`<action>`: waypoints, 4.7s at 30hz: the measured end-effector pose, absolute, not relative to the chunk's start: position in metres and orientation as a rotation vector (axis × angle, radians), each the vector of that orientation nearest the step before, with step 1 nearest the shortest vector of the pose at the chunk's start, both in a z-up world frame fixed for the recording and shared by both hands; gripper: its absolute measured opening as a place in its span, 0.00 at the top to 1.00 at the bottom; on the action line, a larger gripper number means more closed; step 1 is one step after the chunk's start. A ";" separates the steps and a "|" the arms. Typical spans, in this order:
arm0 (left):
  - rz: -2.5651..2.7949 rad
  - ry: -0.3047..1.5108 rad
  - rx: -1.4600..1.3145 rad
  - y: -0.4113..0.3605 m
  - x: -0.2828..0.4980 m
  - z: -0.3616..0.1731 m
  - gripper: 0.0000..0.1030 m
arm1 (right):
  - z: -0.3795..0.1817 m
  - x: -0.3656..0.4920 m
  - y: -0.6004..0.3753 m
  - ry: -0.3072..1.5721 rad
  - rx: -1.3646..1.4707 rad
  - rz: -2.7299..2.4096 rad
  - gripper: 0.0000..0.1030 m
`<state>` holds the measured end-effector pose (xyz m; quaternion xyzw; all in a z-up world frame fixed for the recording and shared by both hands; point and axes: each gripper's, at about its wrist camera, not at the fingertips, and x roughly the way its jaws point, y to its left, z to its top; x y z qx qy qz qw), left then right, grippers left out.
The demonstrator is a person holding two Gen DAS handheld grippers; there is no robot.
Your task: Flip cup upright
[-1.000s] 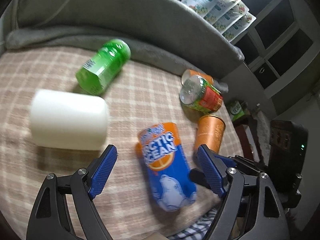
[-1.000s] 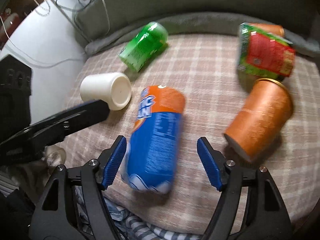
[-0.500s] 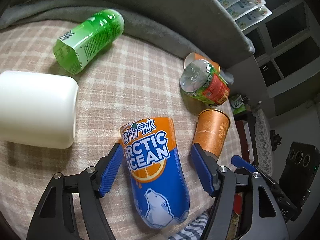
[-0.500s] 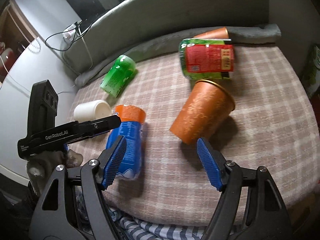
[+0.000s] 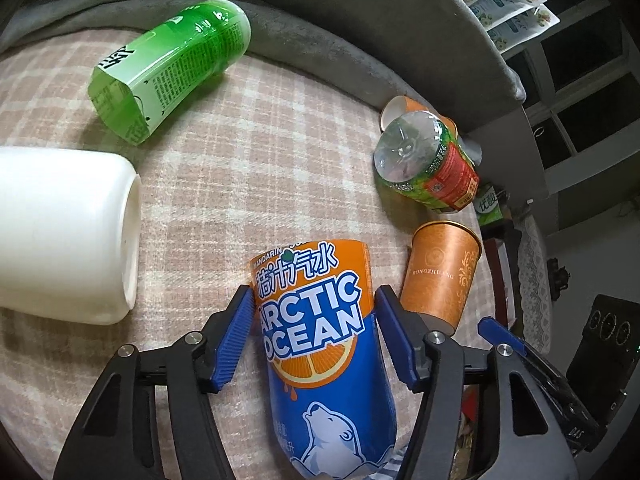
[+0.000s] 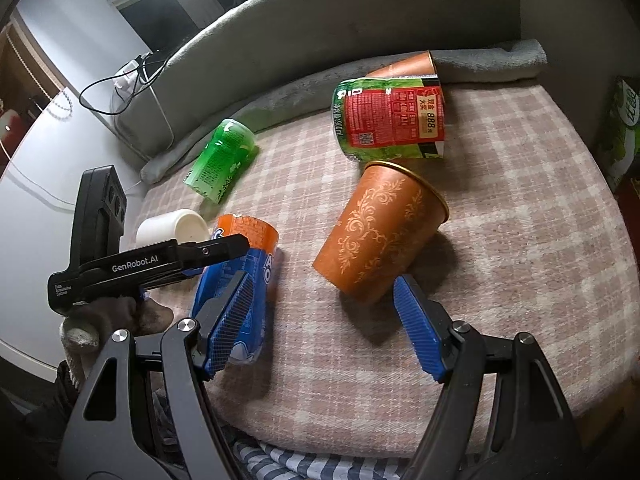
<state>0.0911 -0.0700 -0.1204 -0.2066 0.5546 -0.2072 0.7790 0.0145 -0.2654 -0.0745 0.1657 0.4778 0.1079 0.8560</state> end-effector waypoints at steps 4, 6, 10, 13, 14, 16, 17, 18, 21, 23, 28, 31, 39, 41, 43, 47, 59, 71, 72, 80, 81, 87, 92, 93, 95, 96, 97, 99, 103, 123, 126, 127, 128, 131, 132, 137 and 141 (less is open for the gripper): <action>-0.445 1.182 -0.430 -0.070 0.090 -0.117 0.41 | -0.076 0.015 -0.267 1.007 0.351 0.224 0.26; -0.446 1.167 -0.416 -0.072 0.088 -0.115 0.41 | -0.077 0.015 -0.267 1.007 0.352 0.223 0.26; -0.447 1.133 -0.387 -0.073 0.083 -0.108 0.41 | -0.077 0.016 -0.267 1.007 0.352 0.222 0.26; -0.443 1.095 -0.361 -0.073 0.077 -0.100 0.41 | -0.076 0.017 -0.267 1.005 0.352 0.221 0.26; -0.443 1.081 -0.352 -0.073 0.076 -0.097 0.41 | -0.076 0.017 -0.267 1.004 0.353 0.220 0.26; -0.442 1.054 -0.332 -0.075 0.072 -0.091 0.41 | -0.075 0.017 -0.267 1.001 0.353 0.219 0.26; -0.441 1.040 -0.323 -0.075 0.071 -0.088 0.42 | -0.074 0.017 -0.267 0.999 0.352 0.217 0.26; -0.441 1.026 -0.313 -0.076 0.069 -0.085 0.42 | -0.074 0.017 -0.267 0.998 0.352 0.216 0.26; -0.438 0.983 -0.285 -0.078 0.066 -0.077 0.42 | -0.073 0.017 -0.267 0.995 0.352 0.215 0.26; -0.433 0.955 -0.263 -0.080 0.064 -0.073 0.42 | -0.073 0.017 -0.267 0.993 0.352 0.215 0.26; -0.415 0.879 -0.198 -0.084 0.061 -0.063 0.42 | -0.071 0.016 -0.267 0.984 0.349 0.211 0.26; -0.398 0.842 -0.156 -0.088 0.061 -0.060 0.42 | -0.070 0.015 -0.268 0.973 0.346 0.208 0.26; -0.367 0.778 -0.079 -0.098 0.057 -0.058 0.42 | -0.070 0.014 -0.271 0.970 0.360 0.201 0.26; -0.361 0.763 -0.064 -0.099 0.057 -0.057 0.42 | -0.071 0.014 -0.272 0.968 0.362 0.199 0.26; -0.356 0.748 -0.050 -0.101 0.056 -0.056 0.42 | -0.071 0.014 -0.273 0.967 0.364 0.198 0.26; -0.356 0.735 -0.028 -0.105 0.054 -0.056 0.42 | -0.071 0.014 -0.274 0.965 0.364 0.198 0.26; -0.367 0.724 0.018 -0.113 0.048 -0.059 0.42 | -0.067 0.011 -0.277 0.946 0.369 0.180 0.26; -0.369 0.708 0.068 -0.120 0.041 -0.059 0.42 | -0.065 0.009 -0.281 0.936 0.374 0.173 0.26; -0.370 0.707 0.073 -0.121 0.040 -0.059 0.42 | -0.065 0.009 -0.281 0.935 0.375 0.172 0.26; -0.380 0.719 0.071 -0.124 0.039 -0.059 0.41 | -0.064 0.007 -0.282 0.926 0.374 0.166 0.26; -0.385 0.725 0.064 -0.124 0.039 -0.059 0.41 | -0.063 0.007 -0.283 0.924 0.372 0.165 0.26; -0.402 0.758 0.046 -0.125 0.039 -0.063 0.40 | -0.062 0.006 -0.284 0.913 0.361 0.153 0.26; -0.407 0.763 0.033 -0.124 0.038 -0.062 0.39 | -0.059 0.004 -0.283 0.897 0.332 0.138 0.26; -0.407 0.763 0.030 -0.123 0.038 -0.062 0.39 | -0.059 0.004 -0.282 0.892 0.324 0.135 0.26; -0.408 0.765 0.025 -0.122 0.038 -0.061 0.39 | -0.058 0.004 -0.282 0.883 0.312 0.129 0.26; -0.409 0.766 0.022 -0.121 0.038 -0.061 0.38 | -0.057 0.003 -0.281 0.879 0.304 0.125 0.26; -0.410 0.768 0.019 -0.120 0.038 -0.061 0.38 | -0.056 0.003 -0.280 0.871 0.289 0.119 0.26; -0.412 0.773 0.012 -0.118 0.037 -0.061 0.37 | -0.054 0.003 -0.278 0.859 0.263 0.109 0.26; -0.413 0.781 -0.007 -0.114 0.037 -0.061 0.37 | -0.052 0.003 -0.274 0.836 0.215 0.091 0.26; -0.354 0.687 -0.029 -0.081 0.016 -0.036 0.28 | -0.037 -0.001 -0.259 0.740 0.114 0.057 0.20; -0.333 0.665 -0.030 -0.075 0.013 -0.033 0.24 | -0.035 -0.003 -0.259 0.726 0.109 0.052 0.14; -0.324 0.657 -0.031 -0.073 0.013 -0.031 0.24 | -0.034 -0.004 -0.259 0.718 0.104 0.049 0.13; -0.318 0.652 -0.031 -0.071 0.013 -0.030 0.23 | -0.033 -0.005 -0.259 0.712 0.099 0.047 0.13; -0.295 0.631 -0.037 -0.065 0.011 -0.027 0.22 | -0.031 -0.006 -0.257 0.695 0.087 0.044 0.11; -0.281 0.620 -0.040 -0.062 0.010 -0.026 0.22 | -0.030 -0.006 -0.257 0.690 0.085 0.043 0.10; -0.225 0.572 -0.032 -0.053 0.008 -0.021 0.22 | -0.026 -0.007 -0.256 0.657 0.072 0.025 0.09; -0.187 0.542 -0.029 -0.046 0.006 -0.018 0.22 | -0.023 -0.009 -0.254 0.633 0.059 0.011 0.09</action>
